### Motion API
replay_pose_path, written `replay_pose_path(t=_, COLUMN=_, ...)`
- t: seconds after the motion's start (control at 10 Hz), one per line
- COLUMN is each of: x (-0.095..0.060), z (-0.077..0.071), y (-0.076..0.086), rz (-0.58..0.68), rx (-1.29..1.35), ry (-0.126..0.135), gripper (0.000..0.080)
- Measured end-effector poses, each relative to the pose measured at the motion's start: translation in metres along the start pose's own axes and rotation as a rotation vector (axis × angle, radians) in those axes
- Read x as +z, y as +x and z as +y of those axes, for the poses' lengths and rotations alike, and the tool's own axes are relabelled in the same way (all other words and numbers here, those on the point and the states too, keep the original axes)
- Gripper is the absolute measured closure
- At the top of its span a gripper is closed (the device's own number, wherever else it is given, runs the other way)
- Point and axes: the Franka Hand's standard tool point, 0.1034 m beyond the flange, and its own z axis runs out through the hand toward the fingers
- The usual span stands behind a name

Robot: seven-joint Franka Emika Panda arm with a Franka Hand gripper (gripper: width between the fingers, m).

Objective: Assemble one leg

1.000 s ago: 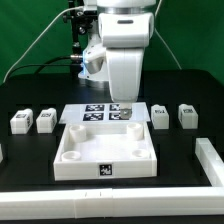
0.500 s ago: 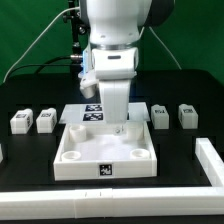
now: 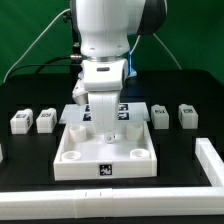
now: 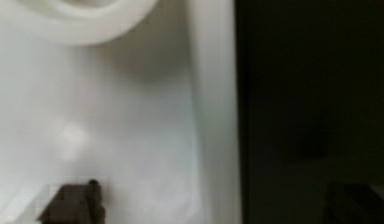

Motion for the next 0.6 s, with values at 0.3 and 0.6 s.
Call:
replay_pose_path(t=0.3, x=0.0001, z=-0.0002, y=-0.0001, rz=0.000, rx=0.000, ry=0.000, gripper=0.0565)
replay_pose_path(t=0.6, x=-0.0011, z=0.0019, y=-0.0001, rz=0.001, rx=0.002, ry=-0.009, gripper=0.0736)
